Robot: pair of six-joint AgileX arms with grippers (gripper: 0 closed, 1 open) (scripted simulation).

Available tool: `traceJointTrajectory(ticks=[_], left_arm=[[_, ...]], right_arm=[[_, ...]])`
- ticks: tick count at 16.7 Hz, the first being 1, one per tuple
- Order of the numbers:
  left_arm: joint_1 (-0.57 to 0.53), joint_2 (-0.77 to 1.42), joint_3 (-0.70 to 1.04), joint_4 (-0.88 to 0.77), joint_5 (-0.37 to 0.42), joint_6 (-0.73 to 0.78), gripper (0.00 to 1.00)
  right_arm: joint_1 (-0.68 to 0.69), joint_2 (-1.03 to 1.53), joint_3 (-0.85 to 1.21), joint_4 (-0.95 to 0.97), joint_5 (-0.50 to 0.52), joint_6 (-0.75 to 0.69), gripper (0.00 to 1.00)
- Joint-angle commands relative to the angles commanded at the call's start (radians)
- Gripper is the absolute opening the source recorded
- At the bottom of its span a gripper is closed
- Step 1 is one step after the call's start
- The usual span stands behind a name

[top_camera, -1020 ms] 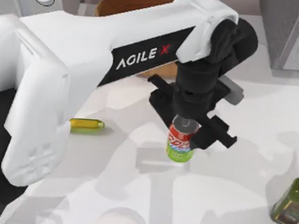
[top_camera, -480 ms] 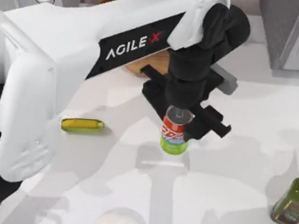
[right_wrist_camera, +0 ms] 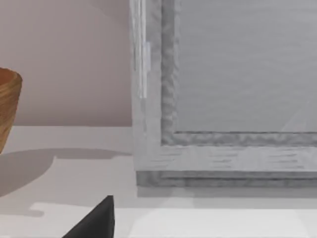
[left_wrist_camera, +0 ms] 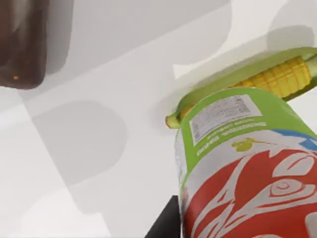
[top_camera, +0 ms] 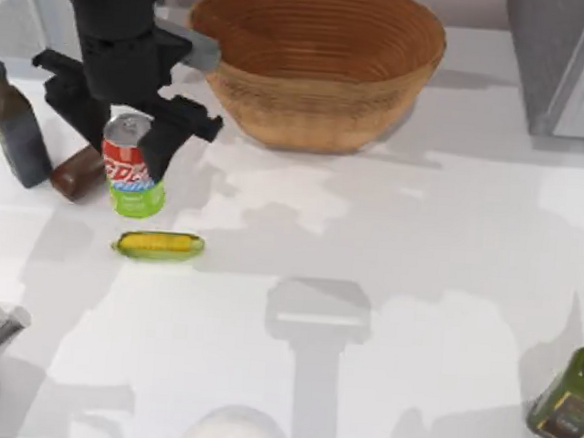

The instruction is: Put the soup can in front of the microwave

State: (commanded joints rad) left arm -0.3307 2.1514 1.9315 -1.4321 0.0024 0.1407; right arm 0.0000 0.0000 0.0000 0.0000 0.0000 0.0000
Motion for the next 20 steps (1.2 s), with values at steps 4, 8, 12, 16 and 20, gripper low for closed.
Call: traceJointTrajectory(ticks=[4,8,12,16,20], left_arm=[[0.290,-0.047,-0.046,0.000,-0.018,0.054,0.00],[0.477,-0.010,-0.039,0.069,-0.013,0.081,0.00],[0.531,0.035,-0.013,0.130,0.002,0.089,0.00],[0.527,0.033,-0.015,0.128,-0.001,0.091,0.00],[0.553,0.031,-0.035,0.151,-0.009,0.115,0.00]], right_arm=[[0.000,0.000,0.000,0.000,0.000,0.000,1.00],[0.000,0.000,0.000,0.000,0.000,0.000,1.00],[0.000,0.000,0.000,0.000,0.000,0.000,1.00],[0.000,0.000,0.000,0.000,0.000,0.000,1.00],[0.000,0.000,0.000,0.000,0.000,0.000,1.00]])
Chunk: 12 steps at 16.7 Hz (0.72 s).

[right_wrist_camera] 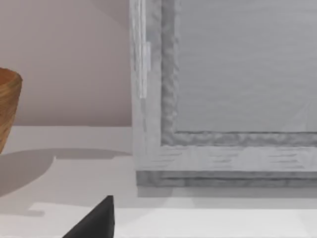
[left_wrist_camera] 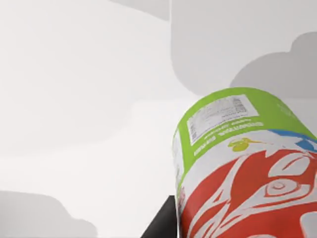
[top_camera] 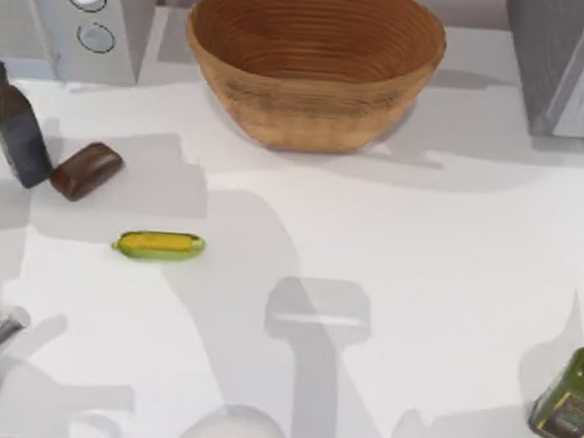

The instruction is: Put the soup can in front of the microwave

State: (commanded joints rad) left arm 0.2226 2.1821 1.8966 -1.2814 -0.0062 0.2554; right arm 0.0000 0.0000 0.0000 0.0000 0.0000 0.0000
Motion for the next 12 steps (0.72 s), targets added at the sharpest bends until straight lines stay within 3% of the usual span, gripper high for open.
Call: traceJointTrajectory(ticks=[9,12], left_arm=[[-0.022,0.006,-0.007,0.010,0.011,-0.025,0.00],[-0.022,0.006,-0.007,0.010,0.011,-0.025,0.23]], right_arm=[[0.000,0.000,0.000,0.000,0.000,0.000,1.00],[0.000,0.000,0.000,0.000,0.000,0.000,1.00]])
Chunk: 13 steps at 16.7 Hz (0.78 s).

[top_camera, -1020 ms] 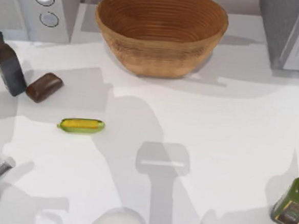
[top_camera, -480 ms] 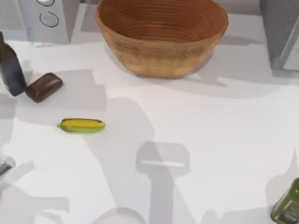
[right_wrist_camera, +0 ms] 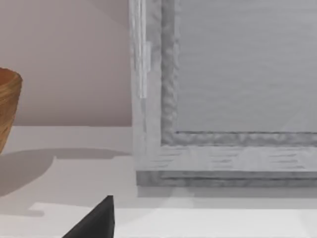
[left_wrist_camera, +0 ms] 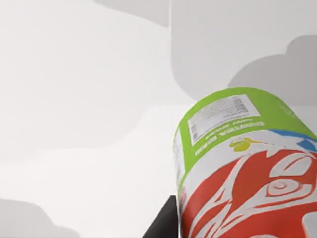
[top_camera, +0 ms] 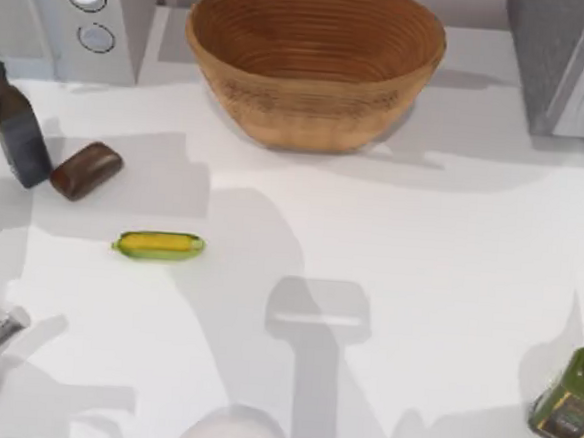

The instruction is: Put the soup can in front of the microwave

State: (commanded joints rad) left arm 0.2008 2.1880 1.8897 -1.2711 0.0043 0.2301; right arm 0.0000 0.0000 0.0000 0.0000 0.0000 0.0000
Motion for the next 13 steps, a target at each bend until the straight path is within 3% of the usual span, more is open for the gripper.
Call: traceJointTrajectory(ticks=[10,13], left_arm=[[0.000,0.000,0.000,0.000,0.000,0.000,0.98],[0.000,0.000,0.000,0.000,0.000,0.000,1.00]], right_arm=[[0.000,0.000,0.000,0.000,0.000,0.000,1.00],[0.000,0.000,0.000,0.000,0.000,0.000,1.00]])
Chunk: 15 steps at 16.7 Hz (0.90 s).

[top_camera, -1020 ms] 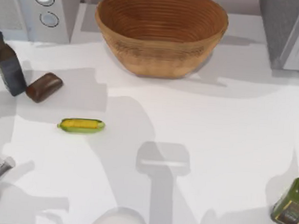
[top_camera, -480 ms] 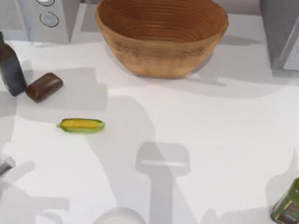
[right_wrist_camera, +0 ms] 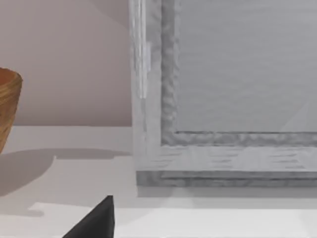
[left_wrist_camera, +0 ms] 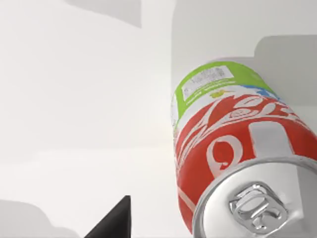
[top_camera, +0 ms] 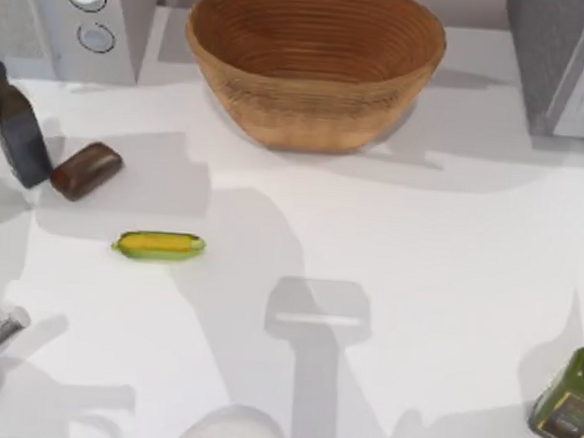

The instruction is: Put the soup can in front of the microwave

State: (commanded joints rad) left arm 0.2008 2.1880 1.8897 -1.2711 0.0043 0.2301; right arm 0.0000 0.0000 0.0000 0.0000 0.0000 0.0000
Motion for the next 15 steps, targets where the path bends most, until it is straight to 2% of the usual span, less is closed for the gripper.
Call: traceJointTrajectory(ticks=[8,15], left_arm=[[0.005,0.002,0.011,-0.016,-0.001,0.001,1.00],[0.001,0.004,0.161,-0.158,0.000,-0.001,1.00]], right_arm=[[0.000,0.000,0.000,0.000,0.000,0.000,1.00],[0.000,0.000,0.000,0.000,0.000,0.000,1.00]])
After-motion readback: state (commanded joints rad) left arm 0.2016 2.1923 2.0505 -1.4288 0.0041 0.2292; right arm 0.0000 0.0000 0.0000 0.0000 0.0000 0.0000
